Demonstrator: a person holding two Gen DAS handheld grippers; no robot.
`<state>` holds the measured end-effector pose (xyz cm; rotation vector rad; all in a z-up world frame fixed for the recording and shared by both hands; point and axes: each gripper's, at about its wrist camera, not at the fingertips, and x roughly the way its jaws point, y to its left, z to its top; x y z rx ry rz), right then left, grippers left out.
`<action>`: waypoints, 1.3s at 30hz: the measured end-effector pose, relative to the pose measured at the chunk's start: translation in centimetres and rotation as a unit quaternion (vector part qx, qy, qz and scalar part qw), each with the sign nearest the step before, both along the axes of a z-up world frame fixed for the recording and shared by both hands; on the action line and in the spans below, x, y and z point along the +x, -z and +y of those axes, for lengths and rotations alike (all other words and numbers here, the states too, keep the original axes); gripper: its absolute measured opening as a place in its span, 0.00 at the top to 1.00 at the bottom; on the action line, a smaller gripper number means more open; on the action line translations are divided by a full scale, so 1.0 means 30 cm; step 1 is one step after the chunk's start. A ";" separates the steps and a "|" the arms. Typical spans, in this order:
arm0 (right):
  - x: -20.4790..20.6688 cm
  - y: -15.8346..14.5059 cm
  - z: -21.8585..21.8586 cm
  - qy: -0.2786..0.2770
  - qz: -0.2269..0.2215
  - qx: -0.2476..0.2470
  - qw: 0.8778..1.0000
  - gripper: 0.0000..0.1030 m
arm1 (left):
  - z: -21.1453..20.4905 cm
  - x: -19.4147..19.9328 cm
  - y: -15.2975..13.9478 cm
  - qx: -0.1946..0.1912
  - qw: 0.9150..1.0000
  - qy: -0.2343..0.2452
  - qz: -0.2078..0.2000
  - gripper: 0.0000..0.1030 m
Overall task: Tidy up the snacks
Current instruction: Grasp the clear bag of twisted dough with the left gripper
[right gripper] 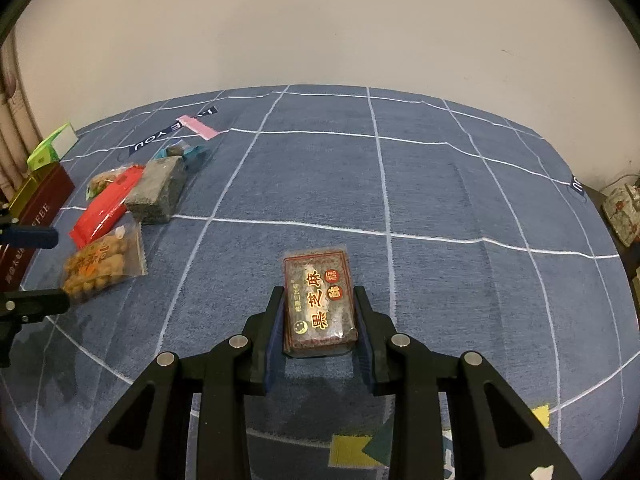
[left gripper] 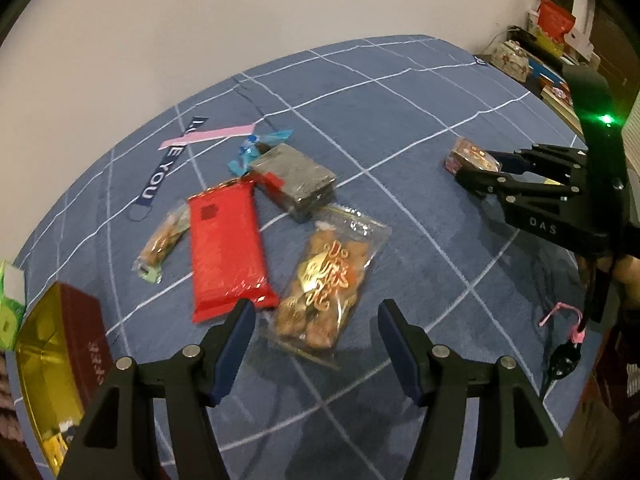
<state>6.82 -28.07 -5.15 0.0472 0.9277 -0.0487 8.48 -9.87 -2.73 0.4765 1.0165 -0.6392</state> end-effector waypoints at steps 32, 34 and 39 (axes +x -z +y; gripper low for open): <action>-0.005 -0.002 0.000 0.000 -0.002 0.004 1.000 0.72 | -0.095 0.009 0.070 0.029 0.999 0.000 0.027 0.62; -0.005 -0.002 -0.002 0.000 -0.002 0.005 1.000 0.72 | -0.090 0.006 0.070 0.026 0.999 -0.005 0.025 0.62; -0.005 -0.002 -0.002 0.001 -0.002 0.004 1.000 0.72 | -0.074 -0.008 0.056 0.017 0.999 -0.023 0.030 0.63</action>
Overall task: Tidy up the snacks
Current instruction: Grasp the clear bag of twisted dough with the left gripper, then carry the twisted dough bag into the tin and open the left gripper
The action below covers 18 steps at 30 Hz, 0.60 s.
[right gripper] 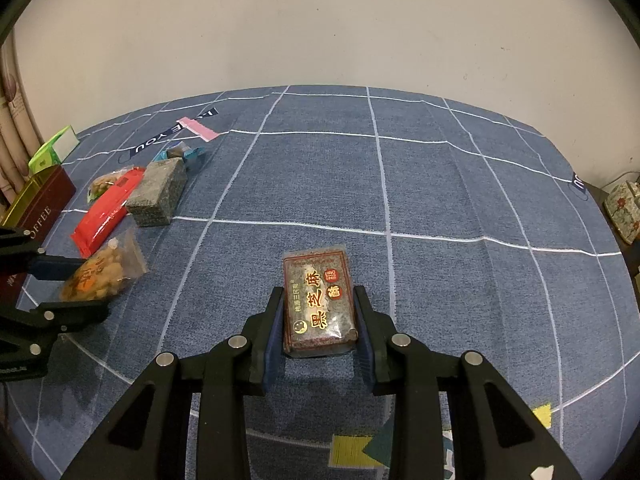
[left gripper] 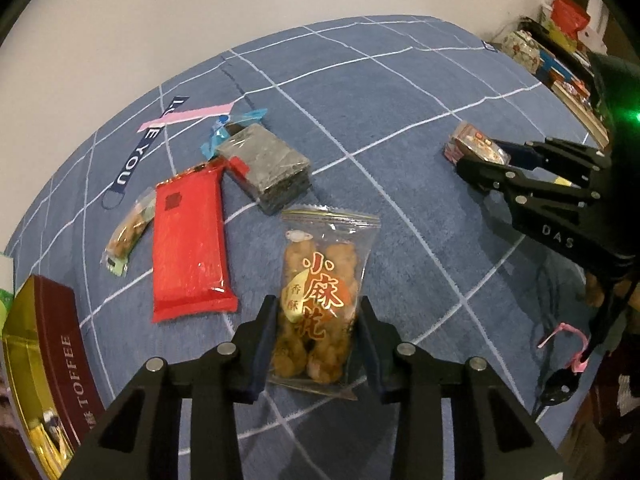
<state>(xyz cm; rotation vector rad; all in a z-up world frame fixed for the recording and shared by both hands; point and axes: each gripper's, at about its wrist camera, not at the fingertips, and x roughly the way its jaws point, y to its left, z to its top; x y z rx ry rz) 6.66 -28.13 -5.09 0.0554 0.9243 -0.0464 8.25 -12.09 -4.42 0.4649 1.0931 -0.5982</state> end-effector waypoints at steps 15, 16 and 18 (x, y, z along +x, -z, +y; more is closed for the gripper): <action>0.002 0.002 0.006 -0.001 0.001 -0.007 1.000 0.72 | 0.060 -0.043 -0.066 -0.002 0.999 -0.038 -0.009 0.63; 0.002 0.002 0.007 -0.001 0.001 -0.007 1.000 0.72 | 0.066 -0.048 -0.074 -0.004 0.999 -0.040 -0.009 0.63; 0.003 0.003 0.006 -0.001 0.001 -0.007 1.000 0.72 | 0.084 -0.054 -0.092 -0.008 0.999 -0.051 -0.009 0.63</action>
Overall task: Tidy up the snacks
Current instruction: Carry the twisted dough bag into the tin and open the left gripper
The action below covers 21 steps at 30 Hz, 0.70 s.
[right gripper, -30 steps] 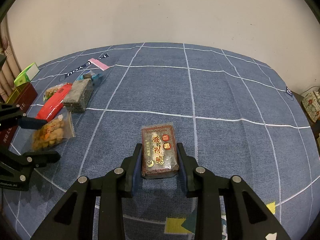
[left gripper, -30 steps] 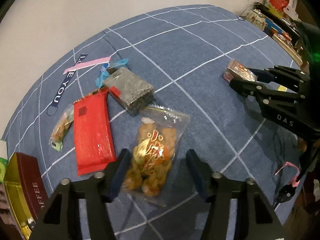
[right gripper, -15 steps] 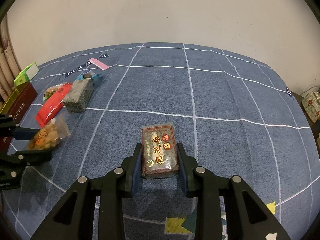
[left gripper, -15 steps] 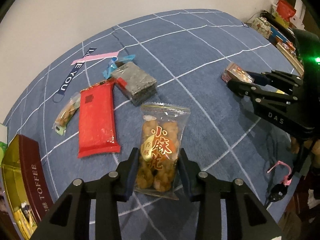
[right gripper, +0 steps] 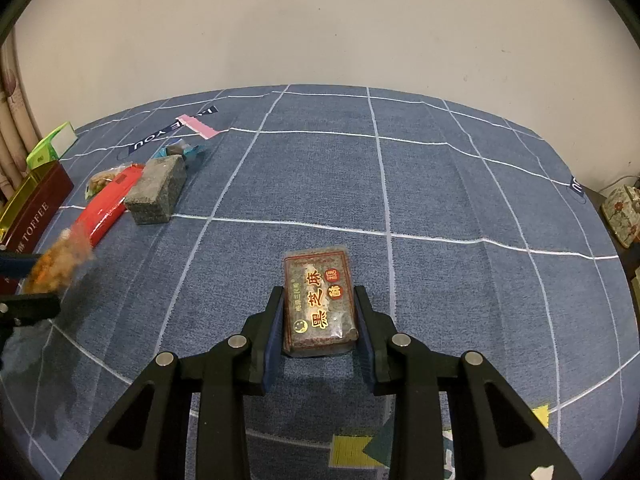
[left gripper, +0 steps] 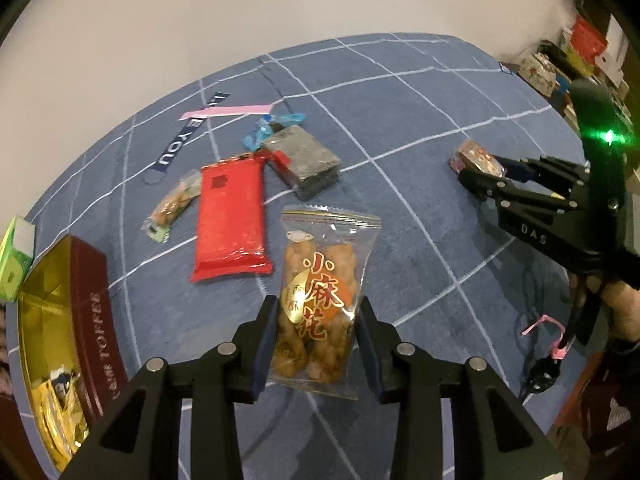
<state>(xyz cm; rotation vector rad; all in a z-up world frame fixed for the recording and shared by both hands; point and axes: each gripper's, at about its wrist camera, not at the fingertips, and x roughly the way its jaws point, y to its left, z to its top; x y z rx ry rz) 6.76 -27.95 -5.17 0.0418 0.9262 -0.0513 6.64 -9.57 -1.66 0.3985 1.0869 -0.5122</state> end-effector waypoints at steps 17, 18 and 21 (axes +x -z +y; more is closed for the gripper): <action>-0.002 0.000 0.001 0.000 0.000 0.000 1.000 0.72 | 0.353 0.104 -0.231 -0.030 0.991 -0.115 -0.054 0.63; -0.001 0.000 0.001 0.000 0.000 -0.001 1.000 0.72 | 0.392 0.121 -0.237 -0.027 0.990 -0.127 -0.056 0.63; -0.001 -0.001 0.001 0.000 0.000 -0.001 1.000 0.72 | 0.512 0.179 -0.238 -0.004 0.984 -0.166 -0.065 0.63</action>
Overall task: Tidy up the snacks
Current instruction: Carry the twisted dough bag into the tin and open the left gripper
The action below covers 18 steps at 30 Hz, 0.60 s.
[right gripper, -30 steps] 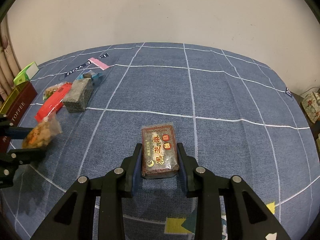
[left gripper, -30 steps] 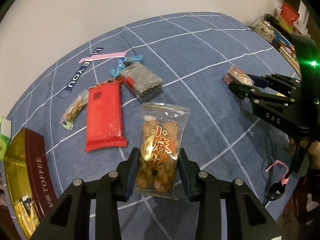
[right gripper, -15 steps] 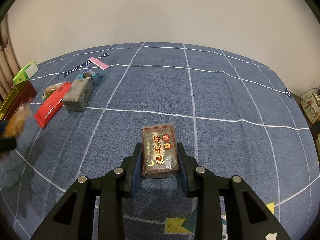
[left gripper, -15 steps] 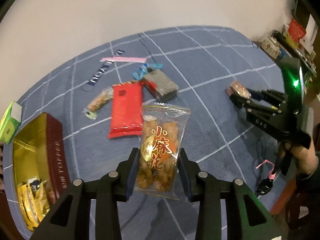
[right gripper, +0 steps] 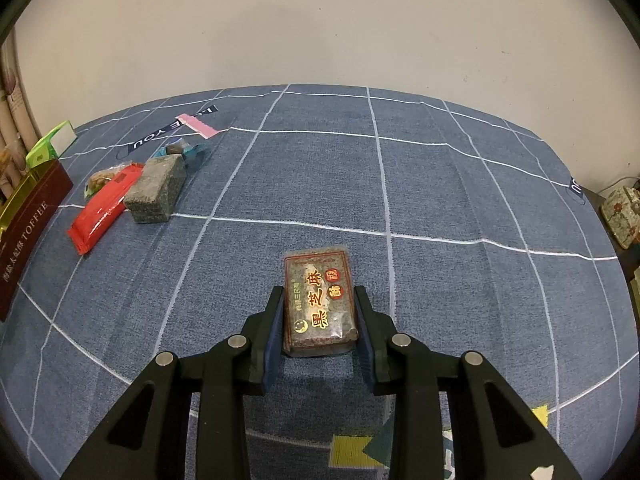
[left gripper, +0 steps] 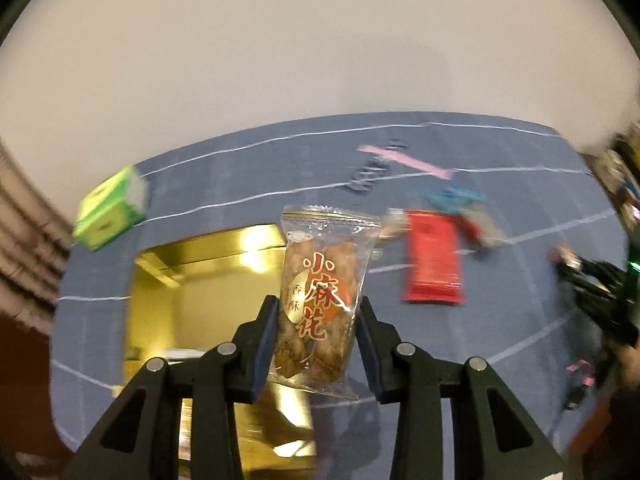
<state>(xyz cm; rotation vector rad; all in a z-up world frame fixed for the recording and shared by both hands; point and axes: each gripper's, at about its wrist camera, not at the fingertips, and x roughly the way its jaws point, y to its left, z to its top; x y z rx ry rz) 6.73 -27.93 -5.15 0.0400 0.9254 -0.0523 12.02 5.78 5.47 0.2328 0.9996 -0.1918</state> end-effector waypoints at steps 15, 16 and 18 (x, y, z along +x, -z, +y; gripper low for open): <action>-0.001 0.000 0.001 0.000 -0.001 0.000 1.000 0.72 | 0.338 0.236 0.205 0.046 0.991 -0.099 0.077 0.63; -0.001 0.000 0.000 0.000 -0.001 0.000 1.000 0.72 | 0.344 0.242 0.219 0.051 0.991 -0.099 0.081 0.63; -0.001 0.000 0.002 0.000 -0.001 0.000 1.000 0.72 | 0.350 0.250 0.237 0.057 0.990 -0.099 0.084 0.63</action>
